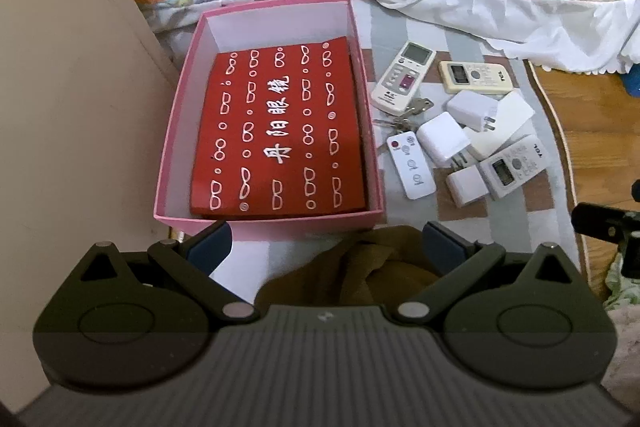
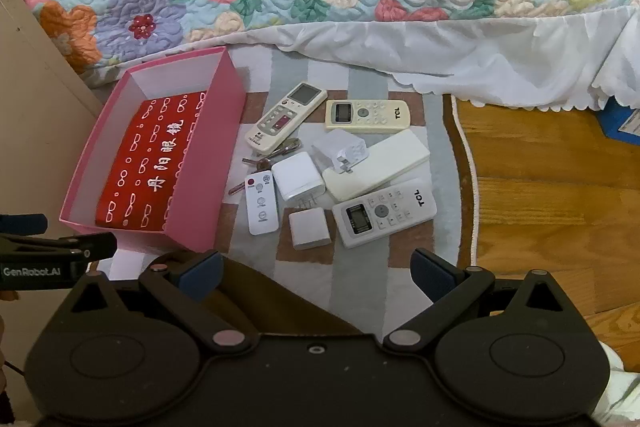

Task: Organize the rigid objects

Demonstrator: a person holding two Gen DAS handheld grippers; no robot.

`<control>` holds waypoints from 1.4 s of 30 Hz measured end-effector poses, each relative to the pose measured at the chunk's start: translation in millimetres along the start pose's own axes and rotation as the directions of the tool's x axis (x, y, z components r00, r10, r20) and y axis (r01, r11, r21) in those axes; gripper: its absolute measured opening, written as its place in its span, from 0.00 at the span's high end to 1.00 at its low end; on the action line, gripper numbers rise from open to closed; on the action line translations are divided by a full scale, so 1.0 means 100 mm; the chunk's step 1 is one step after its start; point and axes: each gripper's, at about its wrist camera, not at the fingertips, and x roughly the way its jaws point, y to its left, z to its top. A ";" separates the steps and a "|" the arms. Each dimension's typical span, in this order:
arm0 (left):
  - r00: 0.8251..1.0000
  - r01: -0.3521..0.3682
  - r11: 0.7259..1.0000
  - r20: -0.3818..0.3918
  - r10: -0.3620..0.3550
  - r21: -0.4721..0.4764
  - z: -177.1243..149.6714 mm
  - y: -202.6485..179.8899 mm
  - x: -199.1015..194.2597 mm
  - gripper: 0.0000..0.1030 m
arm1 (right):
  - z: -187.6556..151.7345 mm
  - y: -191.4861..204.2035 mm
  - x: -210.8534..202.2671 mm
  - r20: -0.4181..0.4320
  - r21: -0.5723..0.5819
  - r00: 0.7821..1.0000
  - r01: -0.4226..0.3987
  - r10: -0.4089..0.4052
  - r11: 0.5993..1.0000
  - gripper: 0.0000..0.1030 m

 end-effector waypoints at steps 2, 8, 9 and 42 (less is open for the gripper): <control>1.000 0.008 1.000 0.001 -0.008 -0.002 0.00 0.01 0.00 0.00 | 0.00 0.00 0.00 0.003 -0.003 1.000 0.010 -0.010 1.000 0.02; 1.000 0.008 1.000 0.001 -0.008 -0.002 0.00 0.00 0.00 0.00 | 0.00 -0.01 0.05 -0.006 -0.010 0.999 0.037 -0.037 0.999 0.02; 1.000 0.006 1.000 0.002 -0.006 -0.002 0.00 0.00 0.00 0.00 | 0.00 -0.01 0.05 -0.007 -0.009 0.999 0.036 -0.036 0.999 0.02; 0.995 -0.095 0.991 0.006 0.096 -0.095 0.47 0.90 0.62 0.03 | 0.28 0.31 0.79 0.159 -0.406 0.969 -0.110 0.189 0.907 0.02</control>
